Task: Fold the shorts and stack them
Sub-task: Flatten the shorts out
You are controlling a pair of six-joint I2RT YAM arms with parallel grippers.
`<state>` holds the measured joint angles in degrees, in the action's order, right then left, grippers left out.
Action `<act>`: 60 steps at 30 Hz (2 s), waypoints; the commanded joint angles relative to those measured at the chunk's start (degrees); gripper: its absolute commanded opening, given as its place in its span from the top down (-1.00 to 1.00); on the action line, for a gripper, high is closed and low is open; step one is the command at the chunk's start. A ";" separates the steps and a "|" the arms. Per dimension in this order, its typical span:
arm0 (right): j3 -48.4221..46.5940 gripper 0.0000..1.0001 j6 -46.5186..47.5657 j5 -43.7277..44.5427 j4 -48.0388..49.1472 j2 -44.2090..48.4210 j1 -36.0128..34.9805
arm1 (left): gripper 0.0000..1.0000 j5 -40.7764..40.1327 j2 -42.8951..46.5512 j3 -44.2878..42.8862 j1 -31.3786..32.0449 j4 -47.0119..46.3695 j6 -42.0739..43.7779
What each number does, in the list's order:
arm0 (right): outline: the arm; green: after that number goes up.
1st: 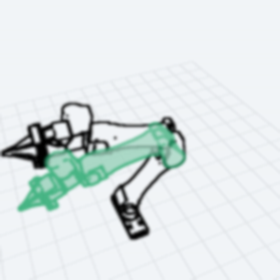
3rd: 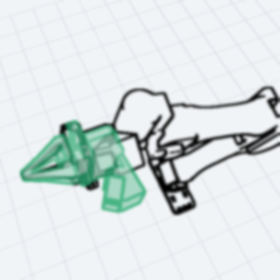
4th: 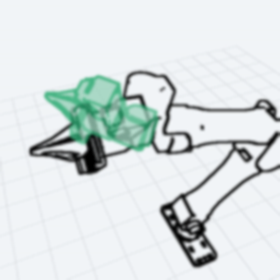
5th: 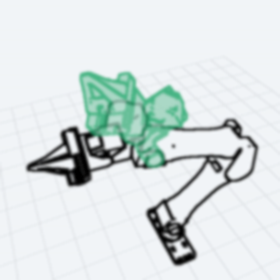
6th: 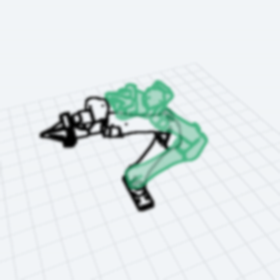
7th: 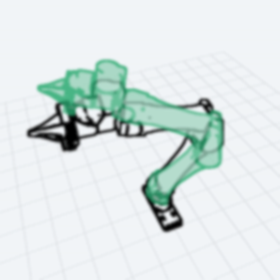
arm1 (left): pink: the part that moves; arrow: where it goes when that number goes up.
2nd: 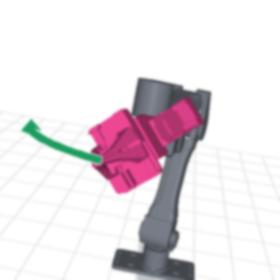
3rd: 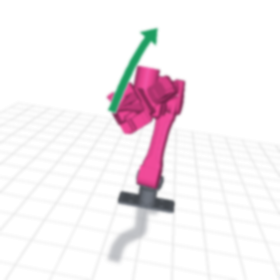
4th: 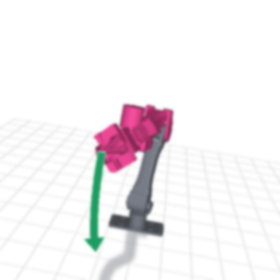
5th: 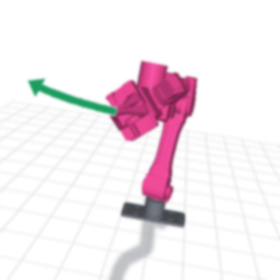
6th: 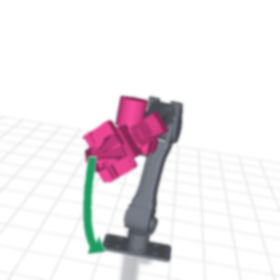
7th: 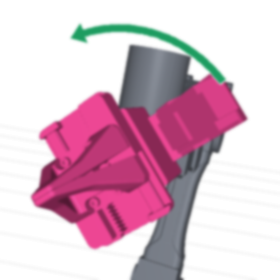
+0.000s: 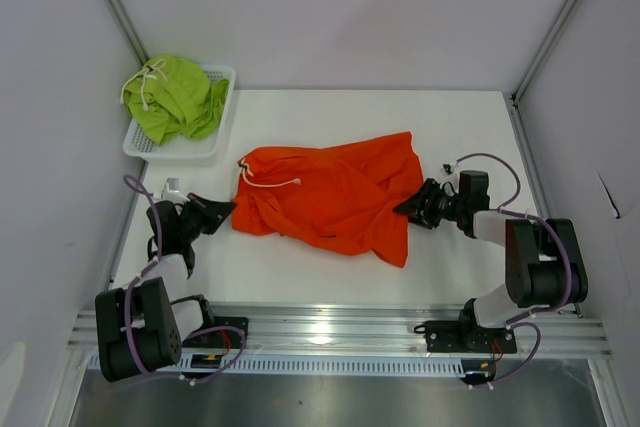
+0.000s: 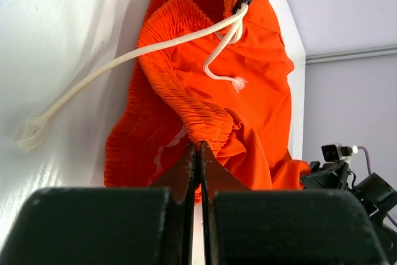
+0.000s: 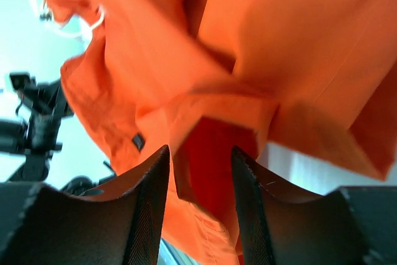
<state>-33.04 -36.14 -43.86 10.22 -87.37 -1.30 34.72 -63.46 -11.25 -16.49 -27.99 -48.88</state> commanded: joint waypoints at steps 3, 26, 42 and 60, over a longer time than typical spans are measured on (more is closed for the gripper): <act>4.99 0.06 -0.69 -6.77 12.45 3.00 -1.24 | 1.00 -1.06 -0.96 -3.17 -0.74 -0.67 3.44; 15.28 0.14 4.32 1.84 3.94 16.79 -7.40 | -0.70 5.18 -2.37 -2.47 -0.74 -4.18 4.23; 20.29 0.12 1.87 12.02 -8.45 33.14 -15.65 | -0.69 7.47 -6.23 -2.02 0.49 -6.03 5.20; 20.91 0.31 -3.32 27.59 -18.21 39.56 -28.58 | -0.56 8.08 -7.47 -2.29 2.08 -6.03 5.20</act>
<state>-12.01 -38.00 -19.86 -6.37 -48.71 -28.82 41.21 -70.85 -12.97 -14.79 -31.64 -44.99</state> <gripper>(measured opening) 0.350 0.782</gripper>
